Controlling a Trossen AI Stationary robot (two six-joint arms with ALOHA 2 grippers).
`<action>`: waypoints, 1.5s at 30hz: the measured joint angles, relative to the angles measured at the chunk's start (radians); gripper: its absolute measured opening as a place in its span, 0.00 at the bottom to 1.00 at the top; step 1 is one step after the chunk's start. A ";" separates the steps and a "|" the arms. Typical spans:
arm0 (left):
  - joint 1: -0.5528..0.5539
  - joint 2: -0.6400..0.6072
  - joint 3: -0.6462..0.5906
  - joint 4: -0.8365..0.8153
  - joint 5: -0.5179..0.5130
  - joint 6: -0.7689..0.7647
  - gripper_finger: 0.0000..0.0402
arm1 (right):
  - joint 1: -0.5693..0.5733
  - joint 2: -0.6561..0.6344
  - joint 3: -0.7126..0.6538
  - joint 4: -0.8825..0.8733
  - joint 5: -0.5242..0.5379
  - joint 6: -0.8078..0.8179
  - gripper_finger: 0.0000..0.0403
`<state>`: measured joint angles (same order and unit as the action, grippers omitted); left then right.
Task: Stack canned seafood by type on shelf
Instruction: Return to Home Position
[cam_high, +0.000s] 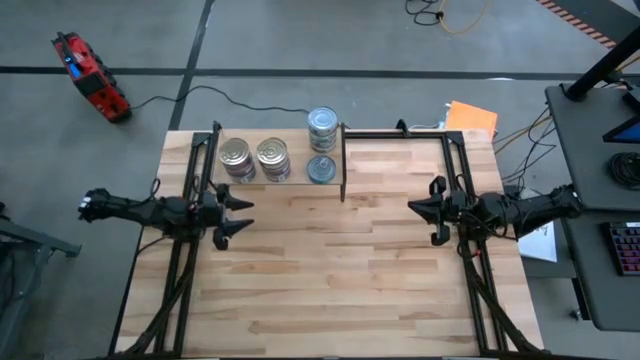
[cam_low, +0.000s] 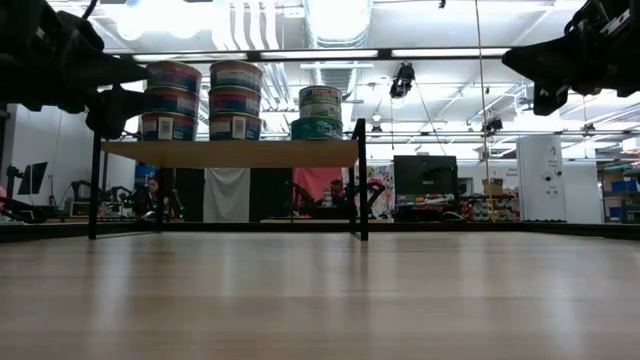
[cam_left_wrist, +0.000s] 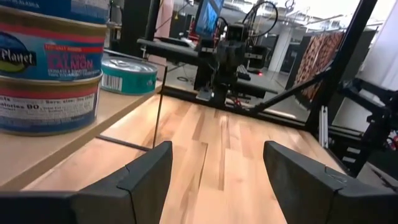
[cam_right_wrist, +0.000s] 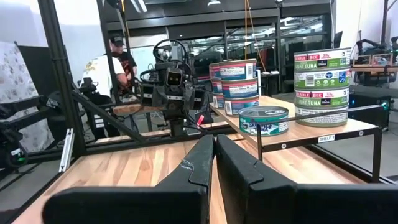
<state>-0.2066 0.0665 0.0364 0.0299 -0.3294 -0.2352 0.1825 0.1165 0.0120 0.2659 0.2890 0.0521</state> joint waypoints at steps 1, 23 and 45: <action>0.000 0.005 0.000 0.000 0.000 0.000 0.59 | 0.000 0.000 0.000 0.000 0.000 0.000 0.03; 0.000 0.078 0.000 -0.001 0.000 -0.002 0.59 | 0.000 0.003 -0.001 0.000 0.000 0.000 0.03; 0.000 0.113 0.000 0.000 0.000 -0.002 0.59 | 0.000 0.003 -0.001 0.000 0.000 0.000 0.03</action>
